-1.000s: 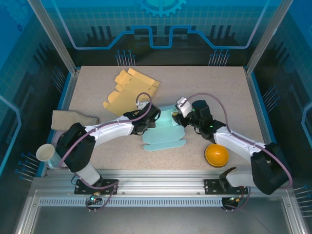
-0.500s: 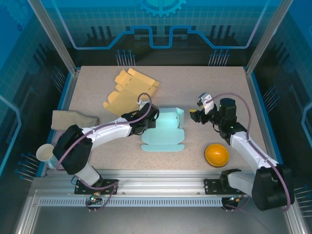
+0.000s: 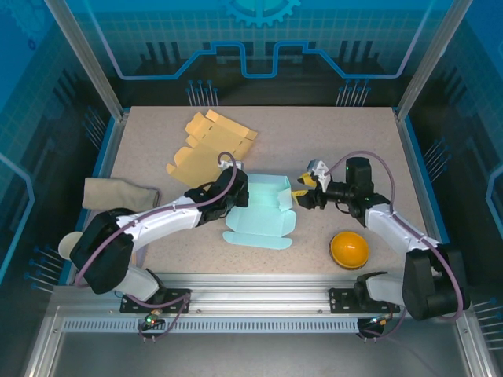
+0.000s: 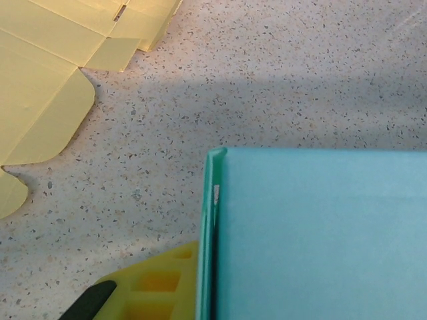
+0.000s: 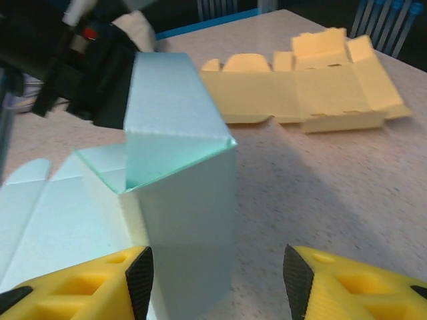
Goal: Fold the paper box
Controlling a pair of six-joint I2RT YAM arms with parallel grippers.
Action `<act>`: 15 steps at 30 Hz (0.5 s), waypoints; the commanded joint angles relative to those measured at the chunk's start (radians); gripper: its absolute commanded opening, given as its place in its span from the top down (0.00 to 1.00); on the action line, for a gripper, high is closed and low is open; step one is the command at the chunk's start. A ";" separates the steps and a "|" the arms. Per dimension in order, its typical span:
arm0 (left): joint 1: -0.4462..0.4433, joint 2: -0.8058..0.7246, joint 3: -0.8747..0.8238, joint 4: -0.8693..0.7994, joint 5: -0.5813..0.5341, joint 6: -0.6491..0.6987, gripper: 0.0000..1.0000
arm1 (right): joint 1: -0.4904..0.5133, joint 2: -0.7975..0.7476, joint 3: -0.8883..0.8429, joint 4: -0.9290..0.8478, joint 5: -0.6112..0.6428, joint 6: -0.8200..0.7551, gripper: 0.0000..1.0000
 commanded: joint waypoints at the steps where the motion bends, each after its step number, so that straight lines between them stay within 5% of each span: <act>1: 0.003 -0.032 -0.015 0.053 0.033 0.017 0.84 | 0.038 0.015 0.053 -0.062 -0.073 -0.045 0.45; 15: -0.002 -0.037 -0.006 0.047 0.023 -0.014 0.85 | 0.198 0.050 0.097 -0.013 0.191 0.032 0.52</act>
